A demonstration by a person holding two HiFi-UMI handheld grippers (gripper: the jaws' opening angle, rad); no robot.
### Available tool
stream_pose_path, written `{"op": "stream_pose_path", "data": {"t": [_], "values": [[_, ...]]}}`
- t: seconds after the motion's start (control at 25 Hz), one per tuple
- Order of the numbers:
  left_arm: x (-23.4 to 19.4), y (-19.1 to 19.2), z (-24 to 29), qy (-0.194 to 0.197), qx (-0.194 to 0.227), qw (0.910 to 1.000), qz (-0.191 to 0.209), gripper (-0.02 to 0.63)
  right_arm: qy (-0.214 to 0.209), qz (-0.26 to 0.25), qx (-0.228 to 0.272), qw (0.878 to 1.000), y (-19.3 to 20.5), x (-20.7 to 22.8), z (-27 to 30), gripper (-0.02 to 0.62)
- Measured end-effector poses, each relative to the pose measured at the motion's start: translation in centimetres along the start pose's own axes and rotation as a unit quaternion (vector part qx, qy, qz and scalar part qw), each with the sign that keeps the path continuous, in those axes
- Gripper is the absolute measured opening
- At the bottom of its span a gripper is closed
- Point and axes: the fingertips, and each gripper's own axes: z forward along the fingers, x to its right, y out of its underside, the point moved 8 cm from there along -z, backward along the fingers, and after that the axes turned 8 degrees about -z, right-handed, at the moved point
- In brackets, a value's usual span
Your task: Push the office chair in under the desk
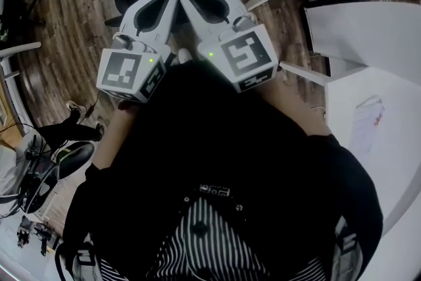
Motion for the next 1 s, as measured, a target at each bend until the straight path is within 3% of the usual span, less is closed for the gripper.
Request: {"op": "stream_pose_path", "data": {"t": [0.2, 0.48, 0.68, 1.0], "values": [[-7.8, -2.9, 0.3, 0.011, -0.002, 0.9999, -0.012, 0.003, 0.001, -0.001, -0.012, 1.000, -3.0, -0.2, 7.4, 0.002], [-6.9, -2.7, -0.6, -0.012, 0.022, 0.9997, -0.005, 0.018, 0.029, -0.001, 0.002, 1.000, -2.3, 0.9, 5.3, 0.003], [-8.3, -2.8, -2.1, -0.054, 0.046, 0.9975, -0.005, 0.154, 0.060, 0.008, 0.021, 0.998, -1.9, 2.9, 4.1, 0.035], [-13.4, -2.4, -4.4, -0.121, 0.057, 0.9904, -0.034, 0.286, 0.119, 0.028, 0.034, 0.992, -1.6, 7.0, 3.5, 0.137]]}}
